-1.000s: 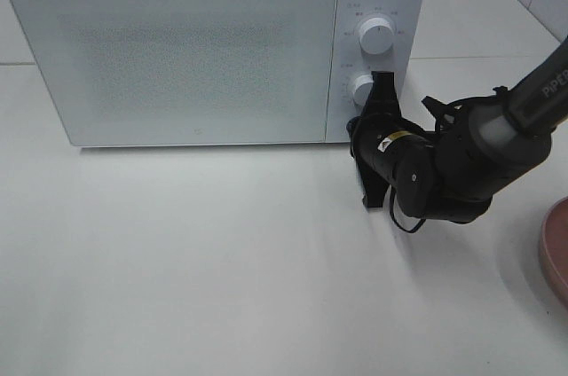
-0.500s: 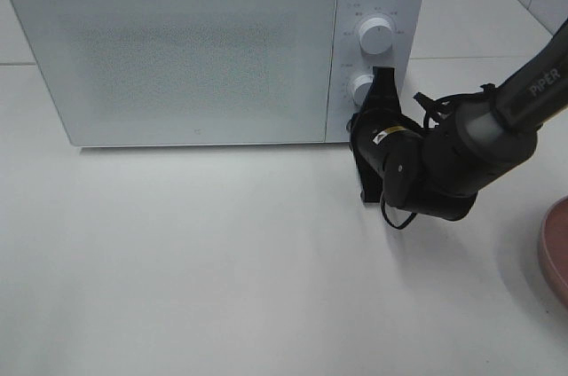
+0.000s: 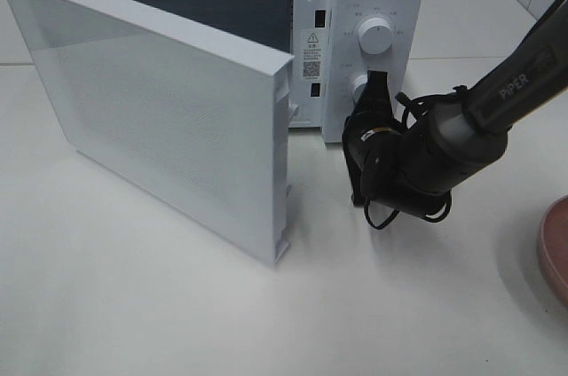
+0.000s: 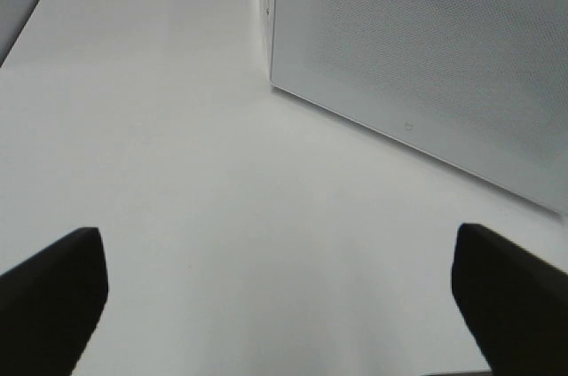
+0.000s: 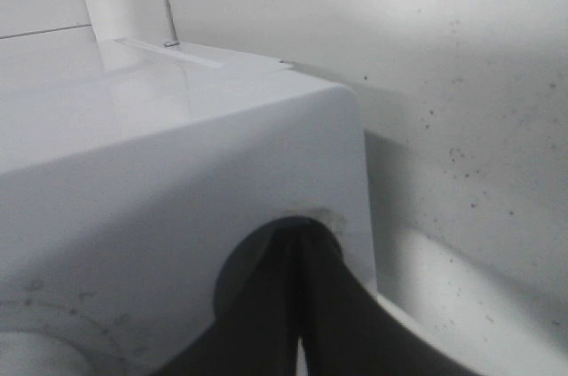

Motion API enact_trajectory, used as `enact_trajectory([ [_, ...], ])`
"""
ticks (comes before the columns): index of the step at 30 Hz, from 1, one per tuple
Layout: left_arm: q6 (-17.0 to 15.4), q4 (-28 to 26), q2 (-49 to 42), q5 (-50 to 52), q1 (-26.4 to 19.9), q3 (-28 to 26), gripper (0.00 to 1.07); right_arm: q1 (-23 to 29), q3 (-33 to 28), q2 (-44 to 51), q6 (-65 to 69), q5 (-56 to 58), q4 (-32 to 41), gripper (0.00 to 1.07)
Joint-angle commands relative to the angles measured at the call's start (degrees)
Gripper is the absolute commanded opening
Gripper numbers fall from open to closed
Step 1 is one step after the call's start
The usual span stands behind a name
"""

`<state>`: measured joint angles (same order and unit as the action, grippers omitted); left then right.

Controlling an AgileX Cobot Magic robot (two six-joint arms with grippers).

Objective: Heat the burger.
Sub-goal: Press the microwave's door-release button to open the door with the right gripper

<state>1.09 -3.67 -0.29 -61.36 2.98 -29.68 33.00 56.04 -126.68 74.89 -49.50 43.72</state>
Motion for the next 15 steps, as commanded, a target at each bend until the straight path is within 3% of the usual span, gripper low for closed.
enact_trajectory([
  [1, 0.1, -0.1, -1.1, -0.2, 0.3, 0.1, 0.98, -3.4, 7.0, 0.9, -0.6, -17.5, -6.0, 0.0],
  [15, 0.1, -0.1, -1.1, -0.2, 0.3, 0.1, 0.98, -3.4, 0.2, 5.3, 1.5, -5.7, -8.4, 0.0],
])
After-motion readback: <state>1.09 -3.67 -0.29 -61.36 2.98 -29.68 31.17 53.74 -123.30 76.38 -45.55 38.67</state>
